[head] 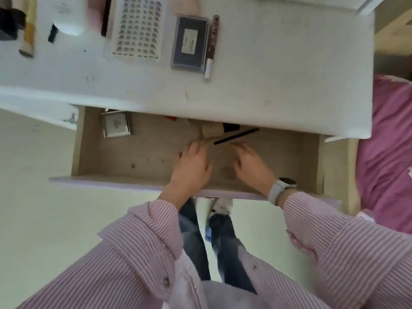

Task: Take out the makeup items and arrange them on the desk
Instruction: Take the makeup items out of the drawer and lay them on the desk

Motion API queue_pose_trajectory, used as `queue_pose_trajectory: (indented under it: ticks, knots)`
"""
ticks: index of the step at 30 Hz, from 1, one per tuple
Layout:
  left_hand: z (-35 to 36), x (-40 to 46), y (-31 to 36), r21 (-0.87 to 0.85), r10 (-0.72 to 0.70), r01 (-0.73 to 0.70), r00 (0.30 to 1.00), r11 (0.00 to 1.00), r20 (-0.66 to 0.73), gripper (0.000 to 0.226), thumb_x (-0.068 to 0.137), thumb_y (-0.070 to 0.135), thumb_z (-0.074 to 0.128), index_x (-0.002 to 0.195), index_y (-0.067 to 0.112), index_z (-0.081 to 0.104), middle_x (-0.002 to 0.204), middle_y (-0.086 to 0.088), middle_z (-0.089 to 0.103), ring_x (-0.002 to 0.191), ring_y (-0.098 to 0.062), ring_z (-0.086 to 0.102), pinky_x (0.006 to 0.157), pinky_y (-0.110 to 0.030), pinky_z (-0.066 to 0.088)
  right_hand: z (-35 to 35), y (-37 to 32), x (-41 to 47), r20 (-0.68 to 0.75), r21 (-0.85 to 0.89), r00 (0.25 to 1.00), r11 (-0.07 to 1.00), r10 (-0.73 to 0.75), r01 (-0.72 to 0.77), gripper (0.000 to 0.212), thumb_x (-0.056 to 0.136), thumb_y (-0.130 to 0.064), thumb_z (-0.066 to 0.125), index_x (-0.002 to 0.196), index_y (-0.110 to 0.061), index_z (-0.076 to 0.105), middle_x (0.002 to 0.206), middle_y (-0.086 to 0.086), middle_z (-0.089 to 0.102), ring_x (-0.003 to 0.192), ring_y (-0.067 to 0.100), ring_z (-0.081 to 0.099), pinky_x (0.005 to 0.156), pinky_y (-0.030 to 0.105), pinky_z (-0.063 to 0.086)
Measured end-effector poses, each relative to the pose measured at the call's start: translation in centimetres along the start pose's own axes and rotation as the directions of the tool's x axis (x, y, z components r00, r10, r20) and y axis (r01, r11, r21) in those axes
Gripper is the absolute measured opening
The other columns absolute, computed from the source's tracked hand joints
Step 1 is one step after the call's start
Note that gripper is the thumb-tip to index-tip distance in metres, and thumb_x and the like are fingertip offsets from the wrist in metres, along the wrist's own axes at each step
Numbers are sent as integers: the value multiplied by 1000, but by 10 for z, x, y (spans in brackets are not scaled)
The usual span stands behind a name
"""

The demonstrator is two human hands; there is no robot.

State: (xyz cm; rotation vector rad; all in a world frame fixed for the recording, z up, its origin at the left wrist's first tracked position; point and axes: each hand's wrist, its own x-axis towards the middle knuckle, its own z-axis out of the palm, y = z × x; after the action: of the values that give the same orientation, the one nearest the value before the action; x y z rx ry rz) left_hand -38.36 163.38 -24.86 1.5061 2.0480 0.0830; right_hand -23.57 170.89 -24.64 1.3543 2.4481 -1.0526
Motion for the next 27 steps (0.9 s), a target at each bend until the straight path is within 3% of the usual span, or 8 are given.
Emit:
queue_pose_trajectory:
  ticks: [3,6,10,12,14,17,23,27]
  knots:
    - [17,23,1,31,4,-6,998,999,66,69,89,30,50,146,12,14,155,-13,5,140,-33,7,104,-54,25,7,21,21,50,-189,998,982,29,-19,61,87,-7,44,144,-8,21,154,10,16,140,27,15,112,44,20]
    - [26,44,2,93,40,-45,997,995,59,78,86,31,54,147,14,9,155,-12,-3,141,-34,-4,106,-59,18,11,31,41,21,-284,999,958,38,-30,67,88,-15,45,146,-8,13,155,11,6,142,28,7,113,48,13]
    - [34,47,4,136,42,-58,992,989,119,78,86,31,55,147,15,10,156,-9,-3,142,-31,-7,108,-58,13,21,39,39,19,-415,999,909,40,-29,57,87,-10,45,141,-6,27,151,16,16,139,32,15,109,46,20]
    - [35,42,6,162,56,-67,996,984,74,70,87,29,53,144,10,18,154,-11,8,142,-32,-2,107,-56,16,21,41,32,-30,-471,999,882,27,-38,45,86,-5,45,130,-1,40,142,22,29,127,37,31,100,45,31]
    - [32,41,10,186,71,-72,997,980,8,61,87,24,52,139,5,26,147,-16,21,139,-35,10,105,-53,21,18,40,30,-39,-499,998,865,43,-57,41,86,1,42,127,3,42,135,25,34,119,40,37,91,45,38]
    - [24,53,16,175,21,-5,995,985,-93,54,88,18,50,136,5,31,141,-20,28,130,-37,25,99,-48,29,14,39,34,34,-489,999,872,37,-16,39,86,7,37,125,4,43,128,26,42,115,41,44,85,45,42]
    - [23,81,18,159,-97,114,989,981,-111,64,87,9,52,142,7,20,144,-19,27,132,-37,24,98,-49,32,12,45,28,120,-369,993,928,-9,53,28,86,2,41,113,3,48,115,25,52,106,36,50,78,38,42]
    - [18,74,15,71,-89,86,995,994,40,66,83,17,62,137,2,27,136,-24,31,124,-41,34,92,-46,39,-9,42,15,155,-212,988,977,4,30,10,85,-9,49,90,-8,41,94,19,55,78,28,49,61,31,33]
